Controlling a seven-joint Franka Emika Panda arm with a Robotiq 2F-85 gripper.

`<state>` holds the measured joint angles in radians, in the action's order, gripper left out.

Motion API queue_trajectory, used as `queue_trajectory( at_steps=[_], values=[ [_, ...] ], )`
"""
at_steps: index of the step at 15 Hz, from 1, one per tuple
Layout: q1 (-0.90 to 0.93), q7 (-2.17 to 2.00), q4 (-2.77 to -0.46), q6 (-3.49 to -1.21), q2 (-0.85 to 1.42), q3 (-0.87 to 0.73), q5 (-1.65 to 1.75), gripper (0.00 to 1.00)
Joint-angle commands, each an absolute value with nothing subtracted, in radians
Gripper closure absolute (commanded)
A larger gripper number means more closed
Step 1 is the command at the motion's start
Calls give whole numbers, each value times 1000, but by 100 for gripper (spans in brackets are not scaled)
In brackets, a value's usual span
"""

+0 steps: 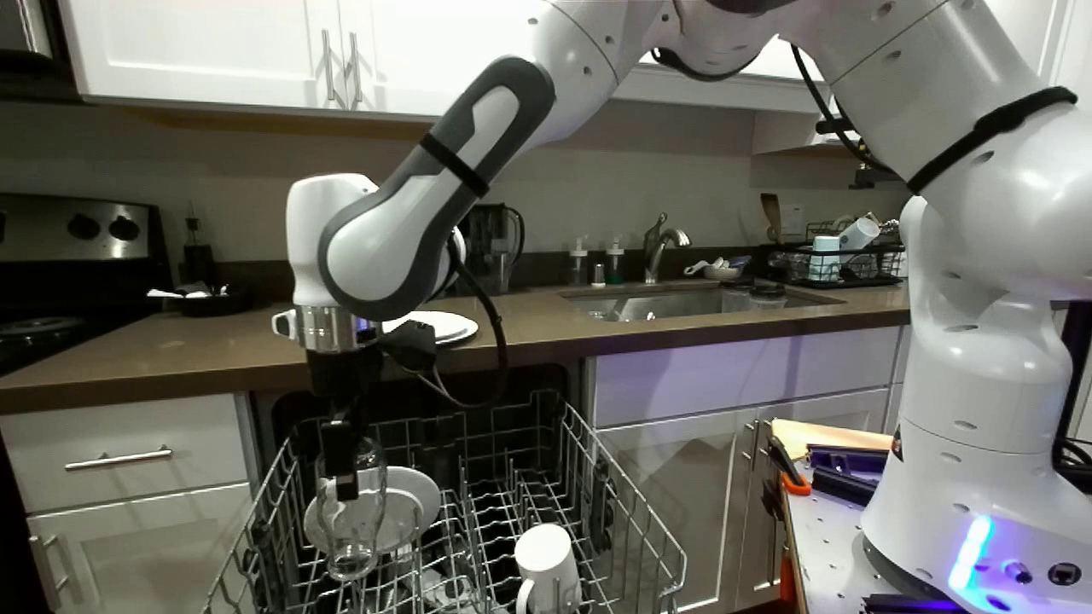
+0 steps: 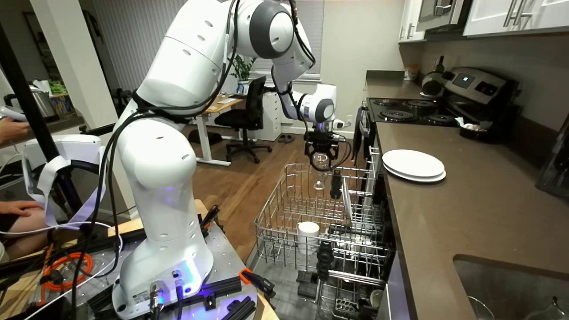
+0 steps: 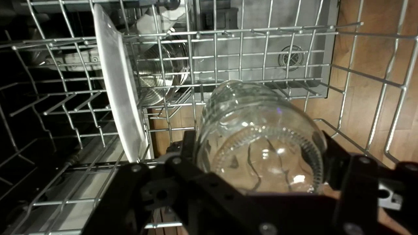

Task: Move the glass jar to the left side of the dishwasher rack

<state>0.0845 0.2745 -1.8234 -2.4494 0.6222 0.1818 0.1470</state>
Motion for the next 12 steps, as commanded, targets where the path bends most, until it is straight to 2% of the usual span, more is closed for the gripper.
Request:
queue_trajectory(
  at_steps=[1, 12],
  values=[
    [76, 319, -1765, -2442, 678, 195, 111, 39],
    [93, 340, -1617, -2447, 855, 178, 148, 39]
  ],
)
